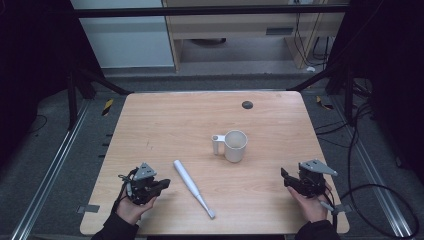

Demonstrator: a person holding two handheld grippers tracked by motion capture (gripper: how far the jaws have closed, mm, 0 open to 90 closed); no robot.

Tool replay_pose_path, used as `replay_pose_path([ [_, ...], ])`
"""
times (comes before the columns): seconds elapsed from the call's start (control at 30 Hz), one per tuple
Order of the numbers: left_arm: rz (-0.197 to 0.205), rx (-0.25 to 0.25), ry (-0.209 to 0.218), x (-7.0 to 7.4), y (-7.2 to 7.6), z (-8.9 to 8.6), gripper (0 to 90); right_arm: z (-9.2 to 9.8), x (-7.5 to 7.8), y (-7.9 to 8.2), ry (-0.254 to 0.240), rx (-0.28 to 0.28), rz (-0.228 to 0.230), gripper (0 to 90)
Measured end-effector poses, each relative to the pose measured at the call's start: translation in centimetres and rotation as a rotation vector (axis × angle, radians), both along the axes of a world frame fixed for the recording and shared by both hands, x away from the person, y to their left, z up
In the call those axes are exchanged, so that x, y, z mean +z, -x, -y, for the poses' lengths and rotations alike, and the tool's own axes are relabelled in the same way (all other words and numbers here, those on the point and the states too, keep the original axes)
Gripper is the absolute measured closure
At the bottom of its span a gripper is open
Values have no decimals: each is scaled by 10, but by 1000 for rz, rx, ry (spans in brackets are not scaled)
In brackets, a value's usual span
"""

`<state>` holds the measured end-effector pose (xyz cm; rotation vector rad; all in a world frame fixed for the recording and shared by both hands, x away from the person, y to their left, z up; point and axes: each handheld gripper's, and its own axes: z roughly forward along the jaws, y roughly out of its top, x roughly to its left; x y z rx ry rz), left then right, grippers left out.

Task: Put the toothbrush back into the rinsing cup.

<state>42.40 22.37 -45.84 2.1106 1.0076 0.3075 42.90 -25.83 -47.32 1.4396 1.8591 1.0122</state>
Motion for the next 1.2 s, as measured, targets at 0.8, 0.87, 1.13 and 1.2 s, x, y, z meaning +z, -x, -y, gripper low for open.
replay_pose_path([
  [0.8,-72,-210,-63,-15,15,58,897,-2,-3,-1,6,5,-10,310],
  [0.87,-73,-220,-74,-17,14,61,898,-2,-3,-1,5,3,-13,310],
  [1.13,-80,-248,-95,-20,14,71,897,-2,-5,-2,29,5,-13,308],
  [1.2,-83,-255,-97,-21,14,74,898,-2,-5,-2,28,4,-14,307],
])
